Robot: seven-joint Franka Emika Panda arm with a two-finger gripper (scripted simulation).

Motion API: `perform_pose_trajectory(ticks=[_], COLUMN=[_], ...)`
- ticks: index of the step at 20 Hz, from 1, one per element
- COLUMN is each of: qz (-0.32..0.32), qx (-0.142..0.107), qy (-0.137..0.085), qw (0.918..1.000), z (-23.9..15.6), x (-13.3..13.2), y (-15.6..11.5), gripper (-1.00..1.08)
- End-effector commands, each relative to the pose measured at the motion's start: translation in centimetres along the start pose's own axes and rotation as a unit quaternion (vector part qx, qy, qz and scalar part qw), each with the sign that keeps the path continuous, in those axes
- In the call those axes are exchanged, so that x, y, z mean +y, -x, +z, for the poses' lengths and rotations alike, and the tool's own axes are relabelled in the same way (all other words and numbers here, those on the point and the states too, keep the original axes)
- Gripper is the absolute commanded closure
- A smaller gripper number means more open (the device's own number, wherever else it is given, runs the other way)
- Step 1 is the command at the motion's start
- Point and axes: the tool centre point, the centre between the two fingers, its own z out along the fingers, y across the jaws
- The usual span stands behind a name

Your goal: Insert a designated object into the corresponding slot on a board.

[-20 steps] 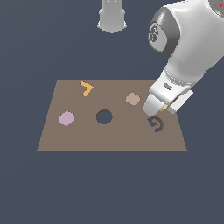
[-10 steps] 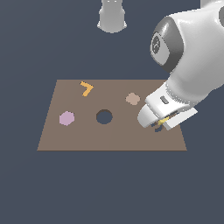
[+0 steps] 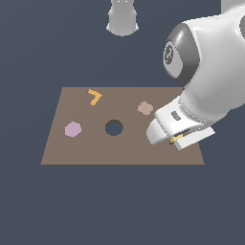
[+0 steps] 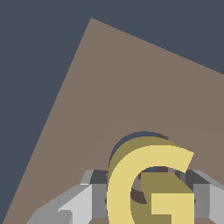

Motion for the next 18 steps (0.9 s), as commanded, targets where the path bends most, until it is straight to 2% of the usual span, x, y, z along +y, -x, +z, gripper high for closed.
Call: perform_pose_trajectory(ticks=[1,9,10,18], qz=[0.003,0.003,0.003,0.003], qx=[0.0,0.0,0.0,0.0], qy=[0.0,0.0,0.0,0.0], qw=[1.0,1.0,1.0,1.0], z=[0.0,1.0,1.0,1.0], x=[0.1,0.1,0.1,0.1], y=[-0.1,-0.1,-0.1,-0.1], gripper=[1.08,1.08,-0.92,-0.92])
